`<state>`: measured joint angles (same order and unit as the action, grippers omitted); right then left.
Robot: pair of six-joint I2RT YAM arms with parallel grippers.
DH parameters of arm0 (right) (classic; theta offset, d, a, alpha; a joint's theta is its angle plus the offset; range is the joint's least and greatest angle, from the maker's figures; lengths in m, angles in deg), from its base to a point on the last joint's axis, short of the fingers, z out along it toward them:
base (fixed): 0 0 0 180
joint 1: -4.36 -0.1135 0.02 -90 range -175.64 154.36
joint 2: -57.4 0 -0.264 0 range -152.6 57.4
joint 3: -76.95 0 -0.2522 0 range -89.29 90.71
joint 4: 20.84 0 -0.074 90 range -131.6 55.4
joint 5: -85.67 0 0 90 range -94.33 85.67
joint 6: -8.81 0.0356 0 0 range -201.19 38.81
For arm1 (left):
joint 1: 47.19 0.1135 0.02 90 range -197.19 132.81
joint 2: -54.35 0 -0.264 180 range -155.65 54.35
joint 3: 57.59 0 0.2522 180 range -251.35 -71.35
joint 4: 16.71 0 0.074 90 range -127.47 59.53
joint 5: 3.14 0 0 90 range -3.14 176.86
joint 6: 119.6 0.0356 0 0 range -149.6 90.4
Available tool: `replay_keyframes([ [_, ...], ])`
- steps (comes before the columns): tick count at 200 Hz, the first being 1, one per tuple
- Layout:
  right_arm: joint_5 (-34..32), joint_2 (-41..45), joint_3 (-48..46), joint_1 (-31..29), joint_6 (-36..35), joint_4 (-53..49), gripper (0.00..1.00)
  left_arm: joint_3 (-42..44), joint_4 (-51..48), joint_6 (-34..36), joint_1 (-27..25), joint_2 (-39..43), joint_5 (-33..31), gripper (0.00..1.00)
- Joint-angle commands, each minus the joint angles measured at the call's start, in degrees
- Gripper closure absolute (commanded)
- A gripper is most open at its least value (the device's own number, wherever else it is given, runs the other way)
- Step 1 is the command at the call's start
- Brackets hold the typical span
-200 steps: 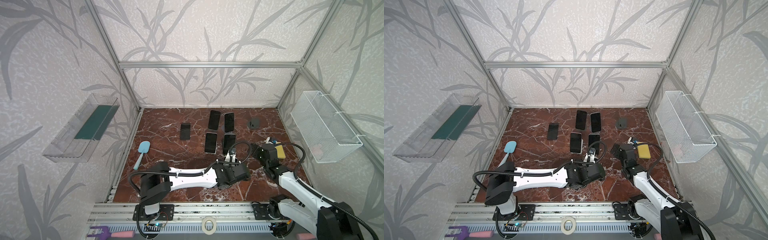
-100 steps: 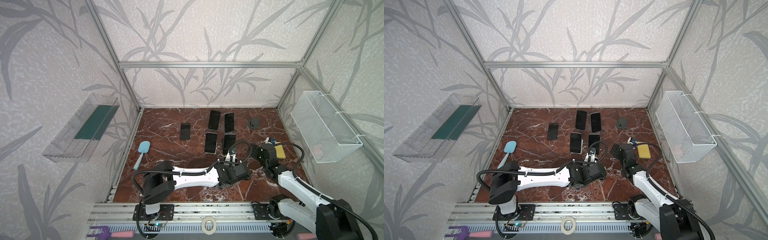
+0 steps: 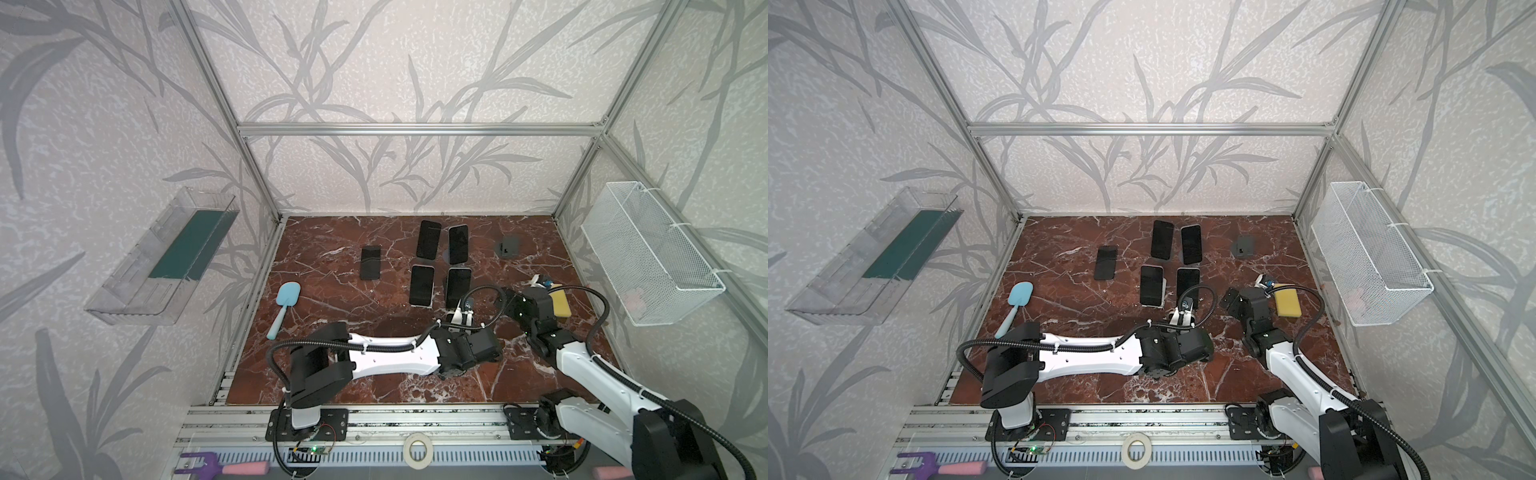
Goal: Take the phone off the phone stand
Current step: 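Lift the silver-framed phone straight up off its round stand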
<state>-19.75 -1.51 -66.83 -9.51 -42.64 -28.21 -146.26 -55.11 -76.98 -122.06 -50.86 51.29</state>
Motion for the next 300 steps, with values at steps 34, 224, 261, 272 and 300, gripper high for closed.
replay_keyframes([
  [34,-0.43,0.95,1.28,0.33,0.26,0.72,0.00,-0.71,-0.59,-0.09,0.16,0.21,-2.08,0.25],
  [224,0.34,1.35,1.27,0.42,0.39,0.90,0.01,3.51,6.39,12.05,-1.26,11.75,-1.72,0.32],
  [261,0.26,1.53,1.10,0.42,0.53,0.99,0.01,3.62,5.73,14.14,-0.66,13.68,-4.07,0.32],
  [272,0.24,1.56,1.01,0.42,0.60,0.99,0.01,3.79,5.49,14.59,-0.05,14.40,-4.48,0.32],
  [300,0.25,1.48,0.92,0.42,0.64,1.16,0.01,5.06,4.78,14.95,3.24,16.68,-3.76,0.32],
])
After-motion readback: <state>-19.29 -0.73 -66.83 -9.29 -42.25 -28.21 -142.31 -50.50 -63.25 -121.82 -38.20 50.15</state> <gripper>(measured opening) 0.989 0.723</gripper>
